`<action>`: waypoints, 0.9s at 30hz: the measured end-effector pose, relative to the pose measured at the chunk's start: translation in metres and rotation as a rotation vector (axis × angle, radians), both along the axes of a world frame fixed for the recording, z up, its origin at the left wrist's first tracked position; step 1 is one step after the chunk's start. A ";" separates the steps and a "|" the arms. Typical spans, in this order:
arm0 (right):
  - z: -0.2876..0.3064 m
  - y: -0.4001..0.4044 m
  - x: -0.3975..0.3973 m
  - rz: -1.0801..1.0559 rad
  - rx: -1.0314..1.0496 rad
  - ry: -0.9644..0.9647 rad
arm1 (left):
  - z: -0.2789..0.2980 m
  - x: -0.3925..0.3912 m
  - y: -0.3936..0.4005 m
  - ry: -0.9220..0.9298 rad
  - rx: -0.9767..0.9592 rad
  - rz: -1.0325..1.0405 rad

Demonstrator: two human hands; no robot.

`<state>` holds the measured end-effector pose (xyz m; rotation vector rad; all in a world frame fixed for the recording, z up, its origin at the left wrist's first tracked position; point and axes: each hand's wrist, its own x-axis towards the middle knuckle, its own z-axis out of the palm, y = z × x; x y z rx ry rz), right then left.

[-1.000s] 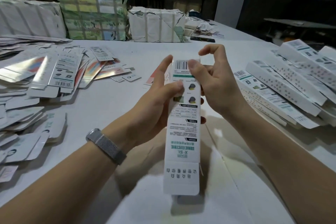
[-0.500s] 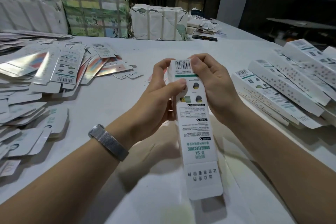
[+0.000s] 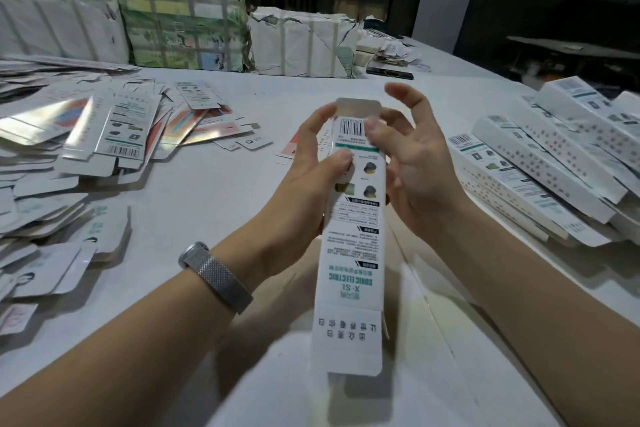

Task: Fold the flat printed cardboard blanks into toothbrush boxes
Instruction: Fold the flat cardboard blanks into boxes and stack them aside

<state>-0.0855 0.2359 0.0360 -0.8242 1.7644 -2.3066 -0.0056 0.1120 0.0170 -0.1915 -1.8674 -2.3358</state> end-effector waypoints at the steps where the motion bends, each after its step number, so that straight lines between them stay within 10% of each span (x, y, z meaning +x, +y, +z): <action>1: -0.001 0.001 -0.002 -0.005 0.005 -0.004 | 0.000 -0.001 0.001 0.001 0.011 0.007; 27: 0.012 0.010 -0.012 -0.031 0.102 -0.021 | -0.003 0.003 -0.006 0.083 -0.106 -0.126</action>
